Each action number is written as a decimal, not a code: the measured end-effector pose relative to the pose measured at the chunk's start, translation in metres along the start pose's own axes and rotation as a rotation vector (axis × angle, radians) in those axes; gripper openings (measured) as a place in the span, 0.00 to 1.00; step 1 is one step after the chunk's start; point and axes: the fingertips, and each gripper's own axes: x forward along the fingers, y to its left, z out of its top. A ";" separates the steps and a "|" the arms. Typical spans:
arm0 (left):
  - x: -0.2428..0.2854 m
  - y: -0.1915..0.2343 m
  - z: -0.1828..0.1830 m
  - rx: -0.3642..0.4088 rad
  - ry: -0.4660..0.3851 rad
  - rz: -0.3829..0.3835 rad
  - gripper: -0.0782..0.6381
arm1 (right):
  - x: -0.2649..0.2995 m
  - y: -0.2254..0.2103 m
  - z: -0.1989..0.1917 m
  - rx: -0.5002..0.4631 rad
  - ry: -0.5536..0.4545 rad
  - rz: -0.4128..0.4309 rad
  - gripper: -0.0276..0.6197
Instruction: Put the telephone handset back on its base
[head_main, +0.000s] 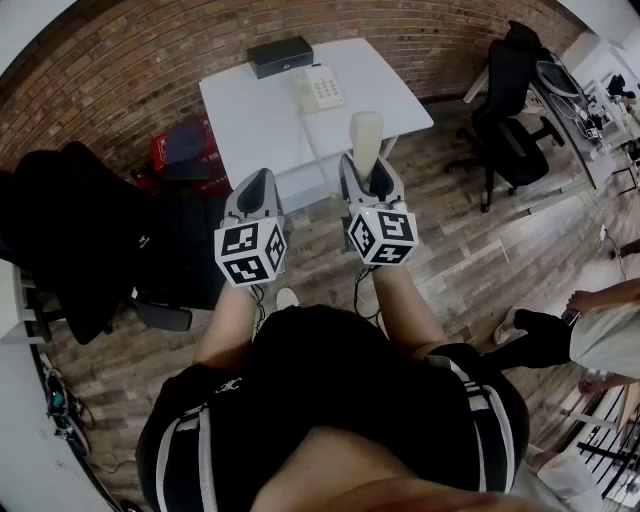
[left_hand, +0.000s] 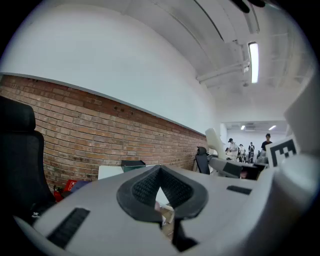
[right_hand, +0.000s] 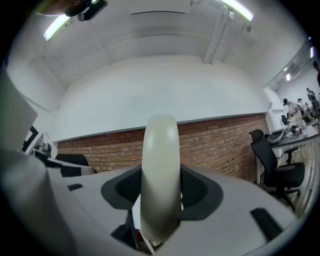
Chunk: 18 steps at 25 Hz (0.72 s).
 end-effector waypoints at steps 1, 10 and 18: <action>0.001 0.000 0.000 0.002 0.000 -0.001 0.10 | 0.001 0.000 0.000 0.000 0.000 -0.001 0.35; 0.016 0.011 -0.001 0.002 0.016 -0.012 0.10 | 0.017 -0.001 -0.002 0.026 0.002 -0.012 0.35; 0.038 0.039 0.012 0.016 0.001 -0.033 0.10 | 0.046 0.009 -0.003 0.012 0.008 -0.032 0.35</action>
